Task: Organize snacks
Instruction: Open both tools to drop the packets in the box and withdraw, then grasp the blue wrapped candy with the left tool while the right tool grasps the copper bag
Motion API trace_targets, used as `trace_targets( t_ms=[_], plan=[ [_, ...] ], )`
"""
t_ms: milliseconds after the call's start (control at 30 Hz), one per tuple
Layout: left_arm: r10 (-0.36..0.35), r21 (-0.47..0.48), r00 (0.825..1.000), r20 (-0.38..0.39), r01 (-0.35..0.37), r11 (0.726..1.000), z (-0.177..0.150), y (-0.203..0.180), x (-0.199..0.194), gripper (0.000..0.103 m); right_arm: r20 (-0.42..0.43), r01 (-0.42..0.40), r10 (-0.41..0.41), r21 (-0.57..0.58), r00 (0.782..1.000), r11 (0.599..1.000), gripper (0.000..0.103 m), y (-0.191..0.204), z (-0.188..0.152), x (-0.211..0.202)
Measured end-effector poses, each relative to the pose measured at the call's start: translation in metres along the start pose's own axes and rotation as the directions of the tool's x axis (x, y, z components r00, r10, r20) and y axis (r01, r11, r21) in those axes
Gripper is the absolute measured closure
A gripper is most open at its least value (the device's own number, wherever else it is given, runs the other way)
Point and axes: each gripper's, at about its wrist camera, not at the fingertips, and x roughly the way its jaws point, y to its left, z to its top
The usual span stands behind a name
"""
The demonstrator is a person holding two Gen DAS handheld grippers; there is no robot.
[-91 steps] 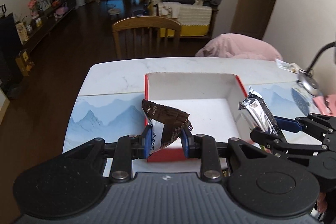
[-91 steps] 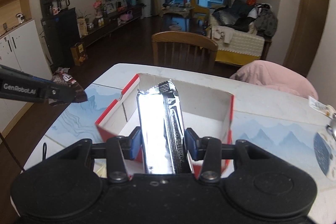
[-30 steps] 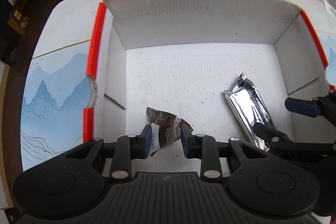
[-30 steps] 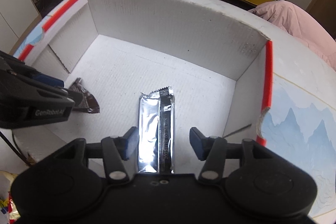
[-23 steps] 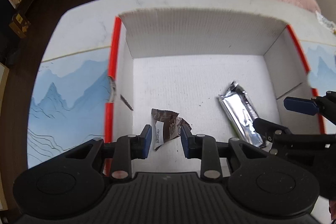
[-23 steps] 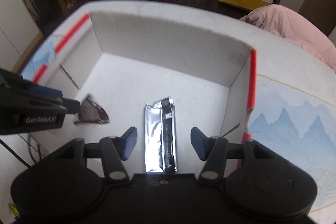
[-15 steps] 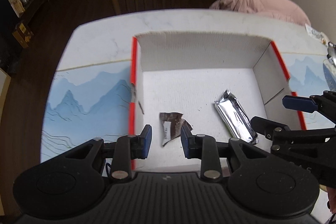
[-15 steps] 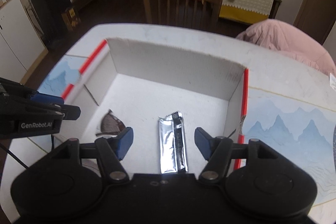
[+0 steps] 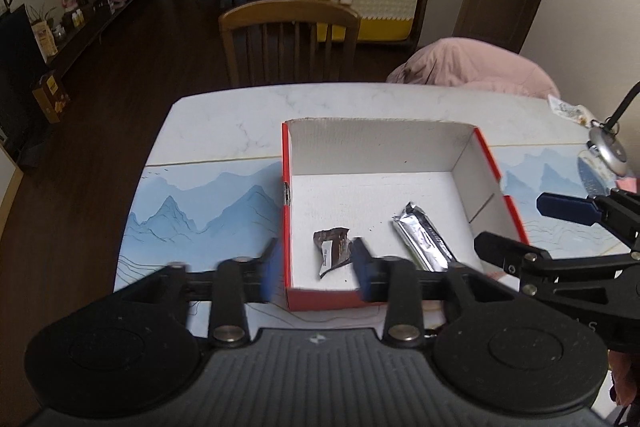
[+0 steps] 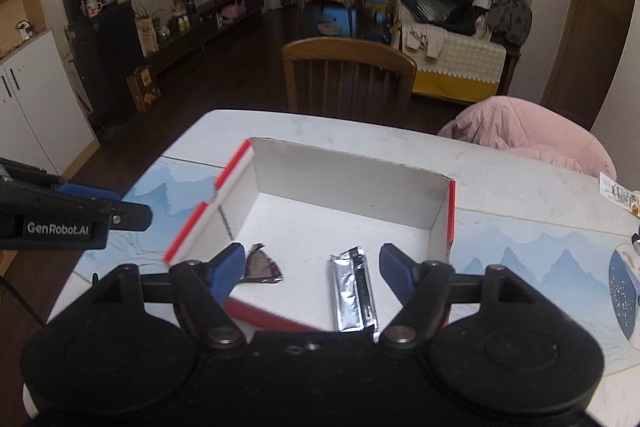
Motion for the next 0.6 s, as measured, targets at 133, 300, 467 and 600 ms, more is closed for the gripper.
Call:
trace_targets(
  t_ms=[133,300,467,600],
  plan=[
    [-0.023,0.012,0.999,0.038,0.023,1.0,-0.013,0.001,-0.023,0.044,0.019,-0.008,0.008,0.002,1.0,1.0,0.027,0.01,-0.009,-0.02],
    [-0.048,0.024,0.997,0.062,0.046,0.999,-0.034,0.005,-0.048,0.044,0.042,-0.022,0.022,0.007,0.999,1.0,0.021,0.023,-0.022,-0.044],
    [-0.058,0.03,0.994,0.089,0.056,0.998,-0.059,0.014,-0.071,0.038,0.058,-0.049,0.048,0.015,0.997,0.999,0.017,0.035,-0.039,-0.065],
    [-0.067,0.025,0.994,0.091,0.065,0.998,-0.078,0.024,-0.083,0.037,0.058,-0.07,0.068,0.031,0.996,0.997,0.012,0.041,-0.054,-0.074]
  ],
)
